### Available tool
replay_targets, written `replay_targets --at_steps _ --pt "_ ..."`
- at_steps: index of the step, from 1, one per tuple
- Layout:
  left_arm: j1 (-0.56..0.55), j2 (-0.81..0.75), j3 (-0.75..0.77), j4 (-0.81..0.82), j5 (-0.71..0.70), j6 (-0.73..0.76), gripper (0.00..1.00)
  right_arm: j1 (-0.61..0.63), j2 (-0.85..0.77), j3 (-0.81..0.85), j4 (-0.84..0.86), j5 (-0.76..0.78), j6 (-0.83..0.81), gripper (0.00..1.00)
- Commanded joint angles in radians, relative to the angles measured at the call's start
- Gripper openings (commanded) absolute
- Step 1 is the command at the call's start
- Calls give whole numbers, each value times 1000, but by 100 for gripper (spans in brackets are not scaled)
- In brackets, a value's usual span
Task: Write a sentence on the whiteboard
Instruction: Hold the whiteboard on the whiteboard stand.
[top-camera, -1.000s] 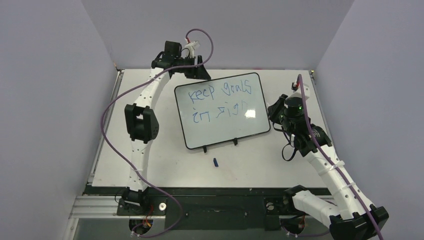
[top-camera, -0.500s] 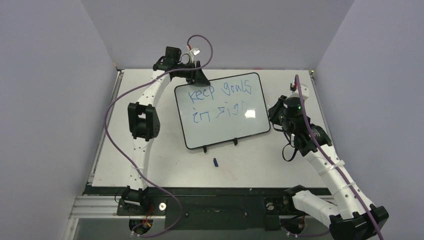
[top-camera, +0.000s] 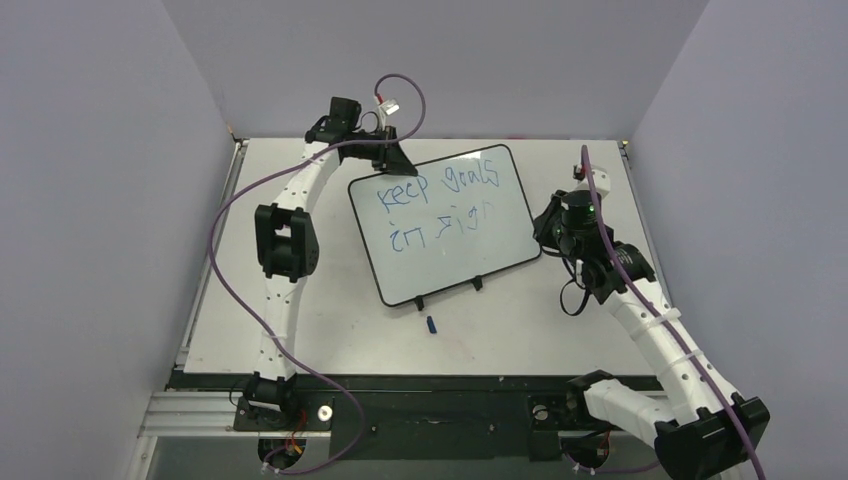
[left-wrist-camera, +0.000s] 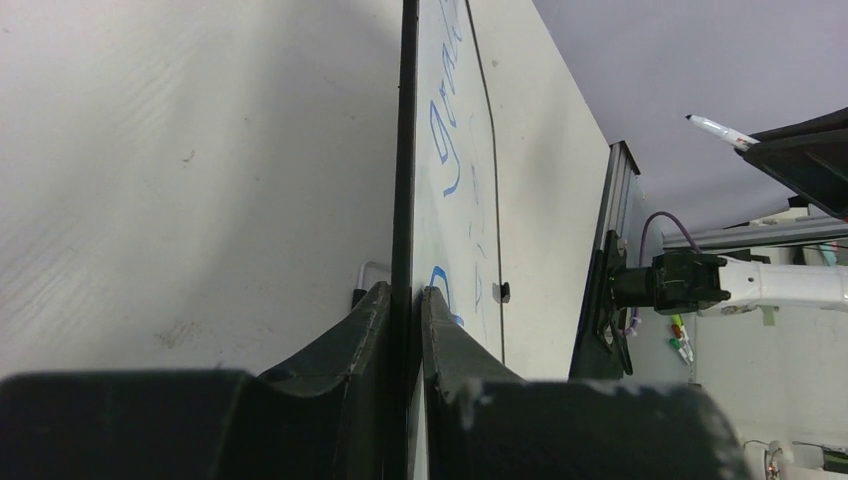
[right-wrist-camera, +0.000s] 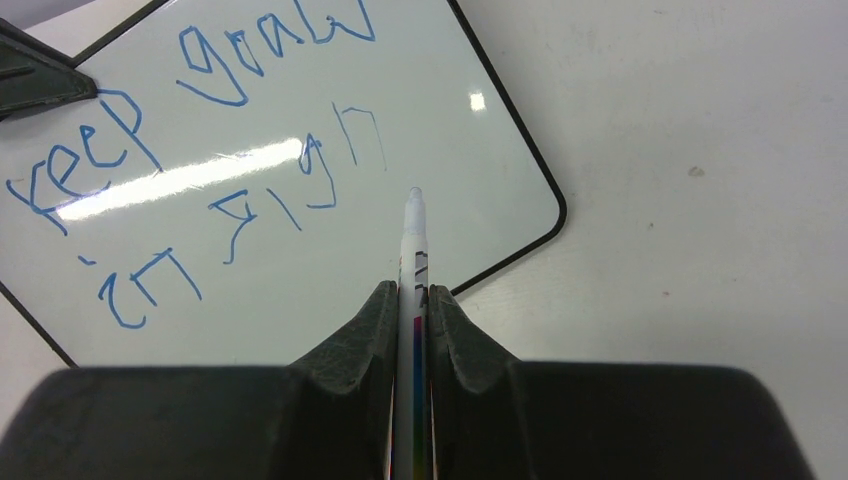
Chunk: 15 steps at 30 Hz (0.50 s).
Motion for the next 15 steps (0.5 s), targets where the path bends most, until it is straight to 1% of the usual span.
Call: replay_targets --at_steps 1,2,9,12,15 --pt "-22 -76 -25 -72 21 117 5 -28 32 18 80 -72 17 0" --pt "-24 -81 -35 -80 9 129 0 -39 38 16 91 -91 25 0" --pt "-26 -159 -119 -86 -23 236 0 -94 136 8 186 -257 55 0" --pt "-26 -186 -157 -70 -28 249 0 -123 189 16 220 -332 79 0" --pt "-27 -195 -172 -64 -26 259 0 -136 234 35 250 -366 97 0"
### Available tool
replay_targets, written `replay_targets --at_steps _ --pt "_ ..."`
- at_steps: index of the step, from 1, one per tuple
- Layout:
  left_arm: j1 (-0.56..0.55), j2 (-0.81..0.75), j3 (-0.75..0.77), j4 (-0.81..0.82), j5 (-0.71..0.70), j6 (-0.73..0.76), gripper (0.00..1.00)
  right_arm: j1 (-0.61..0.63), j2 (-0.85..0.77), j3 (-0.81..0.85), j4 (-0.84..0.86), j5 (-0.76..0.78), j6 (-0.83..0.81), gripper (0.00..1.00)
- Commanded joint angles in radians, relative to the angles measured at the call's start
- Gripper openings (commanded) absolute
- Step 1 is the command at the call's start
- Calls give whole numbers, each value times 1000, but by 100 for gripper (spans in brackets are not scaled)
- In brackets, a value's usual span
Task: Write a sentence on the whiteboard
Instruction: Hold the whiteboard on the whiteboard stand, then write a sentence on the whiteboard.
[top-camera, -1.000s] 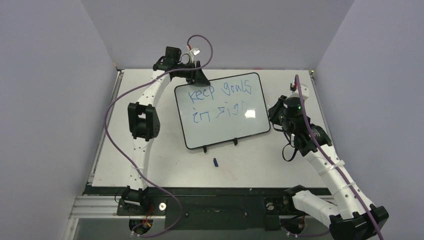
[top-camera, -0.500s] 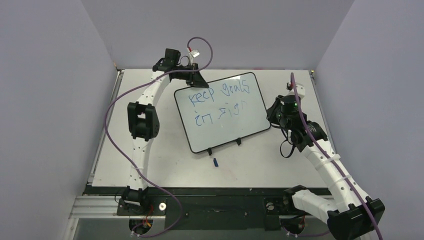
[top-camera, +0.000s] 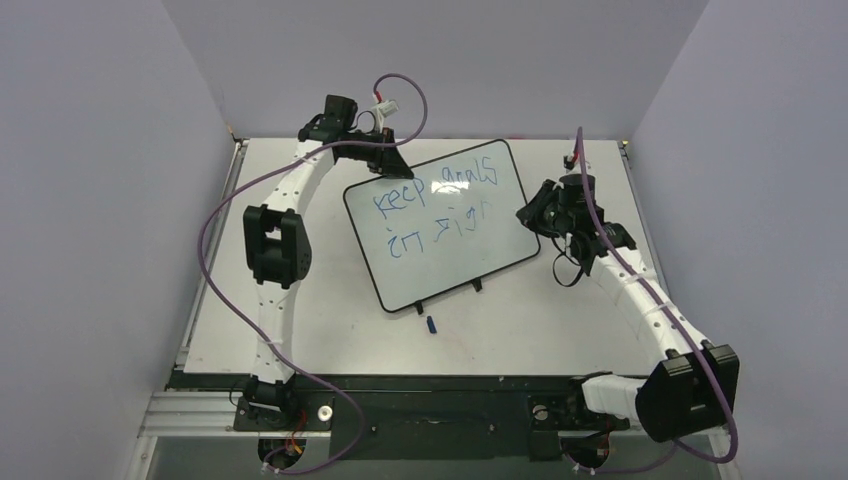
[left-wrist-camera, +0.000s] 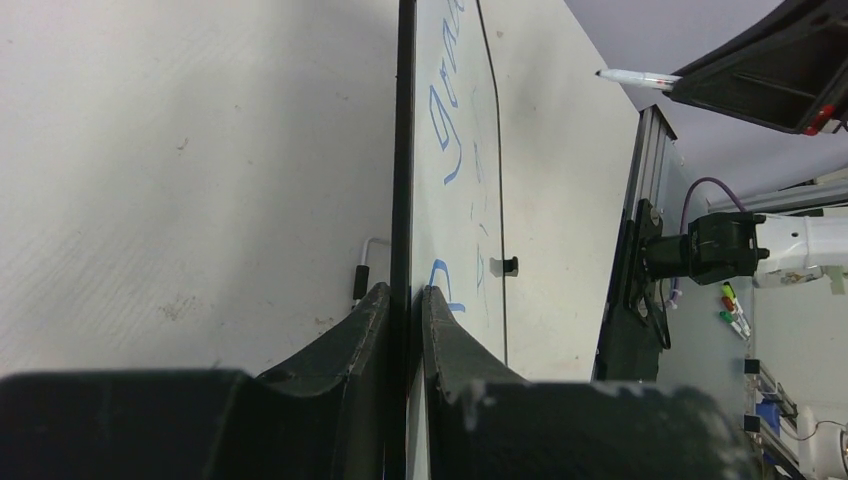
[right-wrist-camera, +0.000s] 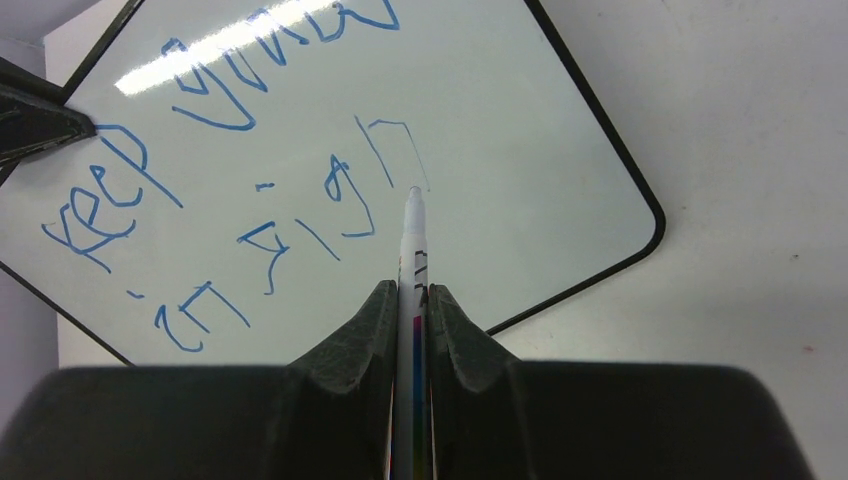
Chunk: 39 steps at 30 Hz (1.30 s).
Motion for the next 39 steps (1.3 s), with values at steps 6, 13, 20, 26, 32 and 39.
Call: replay_targets --at_steps 6,13,20,26,32,39 --pt "-29 -66 -34 -33 -17 118 0 -20 131 80 123 -126 49 0" --pt "-37 -80 -41 -35 -25 124 0 -23 209 106 164 -125 70 0" --pt "-39 -94 -47 -38 -31 129 0 -23 272 133 183 -124 73 0" --pt "-41 -97 -47 -39 -32 131 0 -27 311 143 187 -112 73 0" --pt "-43 -103 -48 -41 -32 134 0 -34 336 144 187 -89 70 0" --pt "-44 -103 -51 -43 -31 137 0 -50 346 144 179 -63 63 0"
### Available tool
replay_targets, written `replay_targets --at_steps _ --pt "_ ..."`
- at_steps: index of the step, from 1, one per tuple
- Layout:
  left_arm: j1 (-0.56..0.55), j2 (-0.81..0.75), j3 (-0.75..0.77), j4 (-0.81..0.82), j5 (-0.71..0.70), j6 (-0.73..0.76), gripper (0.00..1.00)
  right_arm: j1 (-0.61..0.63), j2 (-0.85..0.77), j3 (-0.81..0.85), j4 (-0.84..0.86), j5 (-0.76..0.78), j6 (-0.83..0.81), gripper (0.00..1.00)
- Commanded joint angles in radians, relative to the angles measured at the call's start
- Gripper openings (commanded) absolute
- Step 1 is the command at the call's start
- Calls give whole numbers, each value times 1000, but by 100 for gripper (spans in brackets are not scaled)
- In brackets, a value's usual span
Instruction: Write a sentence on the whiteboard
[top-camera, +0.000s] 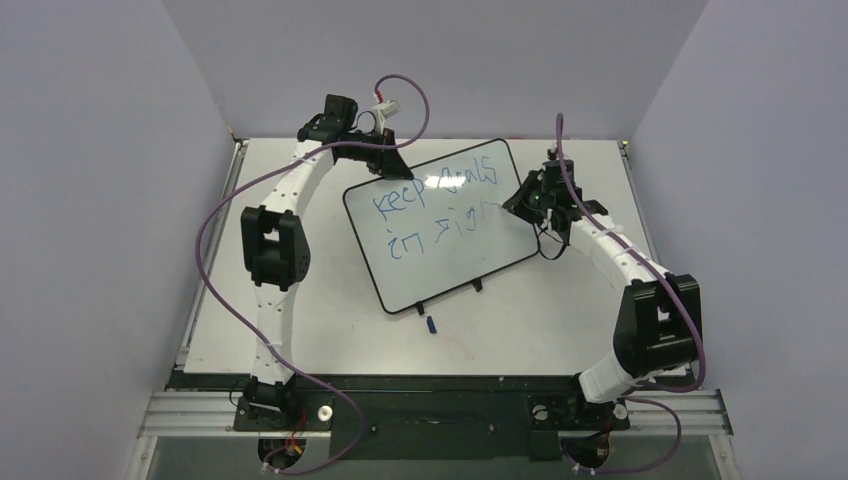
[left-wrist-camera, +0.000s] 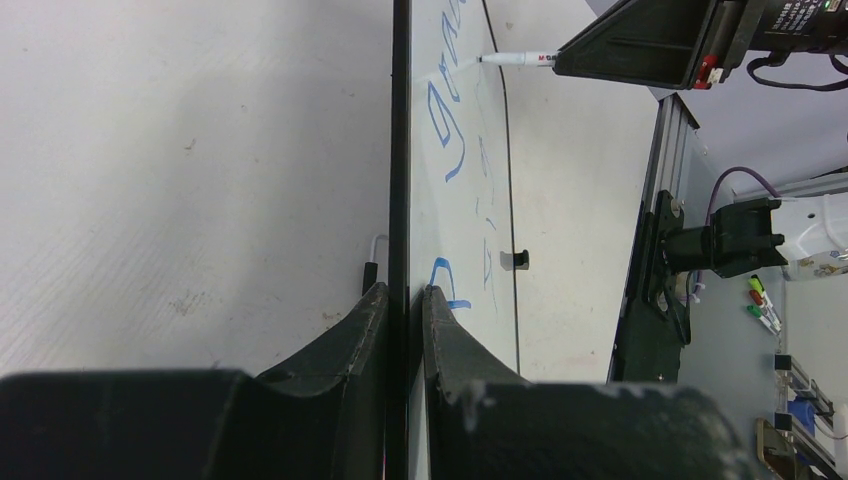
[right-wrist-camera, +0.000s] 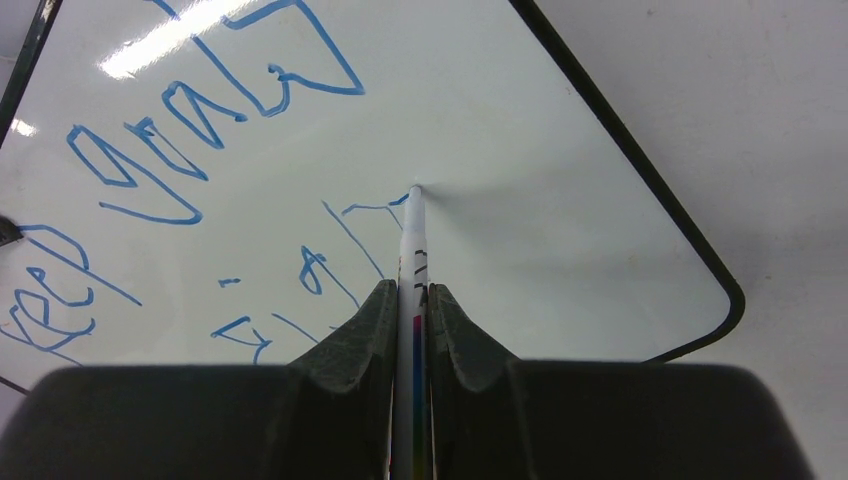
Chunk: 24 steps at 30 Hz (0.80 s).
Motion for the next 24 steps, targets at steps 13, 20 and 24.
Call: replay_targets --at_steps 13,20,24 --pt "-36 -55 -6 -35 -16 80 0 -23 -15 76 -5 21 -12 0" --pt "-37 -52 -6 -33 -14 80 0 -17 -26 95 2 2 -3 0" --pt "-36 -51 -5 -32 -13 80 0 -12 7 115 5 -5 7 0"
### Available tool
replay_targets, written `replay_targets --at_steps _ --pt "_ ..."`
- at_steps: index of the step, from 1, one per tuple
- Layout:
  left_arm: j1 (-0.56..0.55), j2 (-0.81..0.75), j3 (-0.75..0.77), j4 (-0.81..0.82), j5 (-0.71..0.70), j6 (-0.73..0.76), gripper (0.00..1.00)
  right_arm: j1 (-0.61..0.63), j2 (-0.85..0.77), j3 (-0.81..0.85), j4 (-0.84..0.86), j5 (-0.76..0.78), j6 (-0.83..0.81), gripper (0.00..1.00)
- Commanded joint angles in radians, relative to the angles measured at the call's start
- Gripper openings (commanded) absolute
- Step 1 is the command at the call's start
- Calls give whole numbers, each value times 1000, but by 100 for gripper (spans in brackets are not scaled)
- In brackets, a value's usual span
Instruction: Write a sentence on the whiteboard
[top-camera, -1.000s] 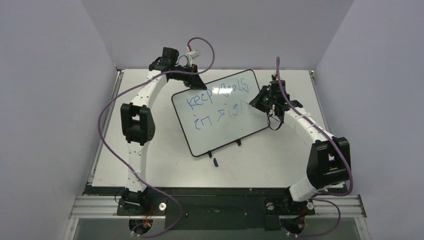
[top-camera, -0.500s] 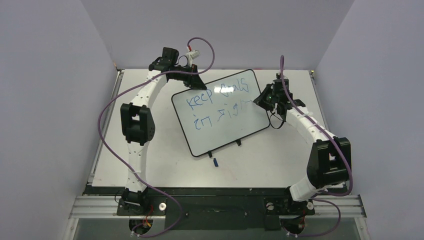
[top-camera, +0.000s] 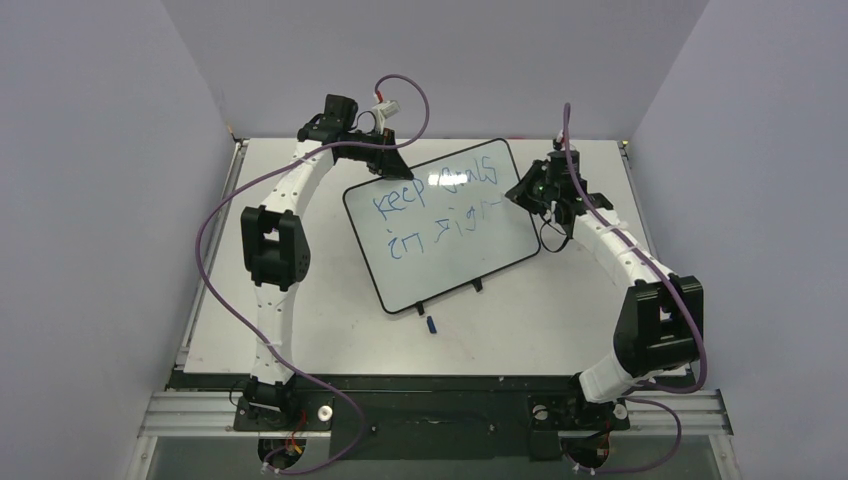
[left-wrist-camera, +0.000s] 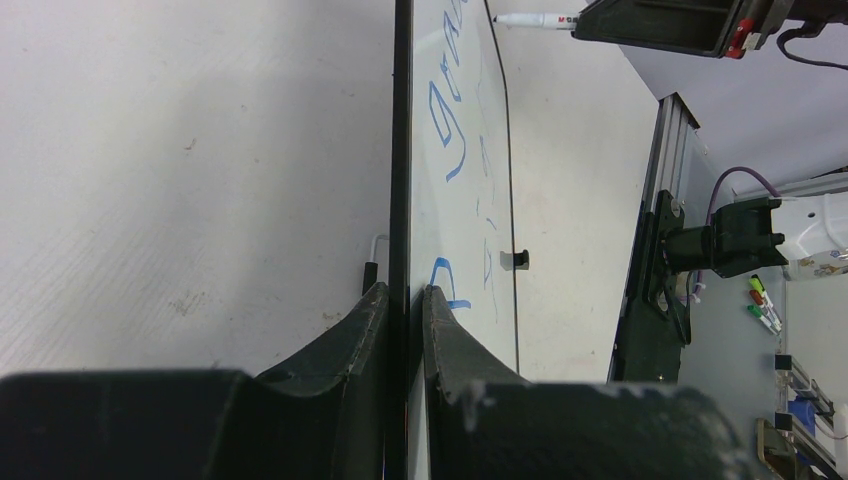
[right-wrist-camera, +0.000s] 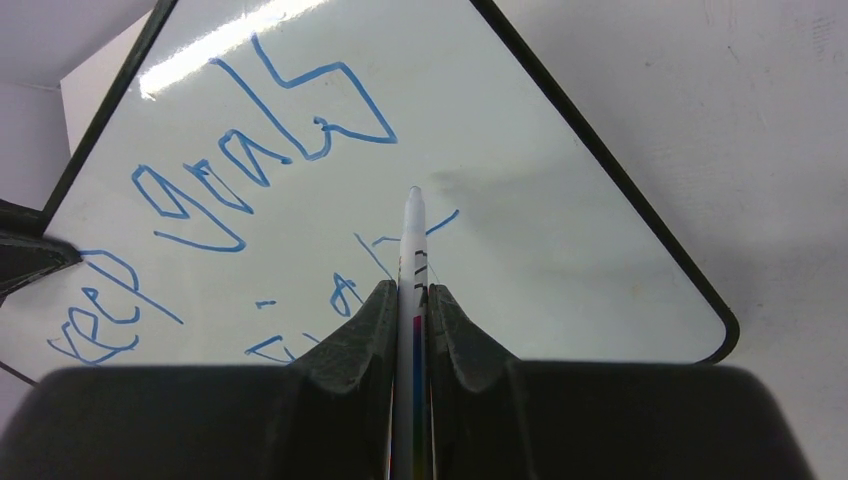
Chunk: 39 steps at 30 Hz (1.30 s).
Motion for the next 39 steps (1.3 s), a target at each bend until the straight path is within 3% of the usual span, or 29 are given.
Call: replay_targets --at_steps 1,16,39 --pt "-36 -51 -5 -32 -12 78 0 8 16 63 25 -14 8 0" --pt "-43 -49 -9 -28 -11 81 0 26 82 78 22 -13 11 0" --pt "-43 -43 -9 -20 -6 78 0 40 -6 -102 -5 23 -26 0"
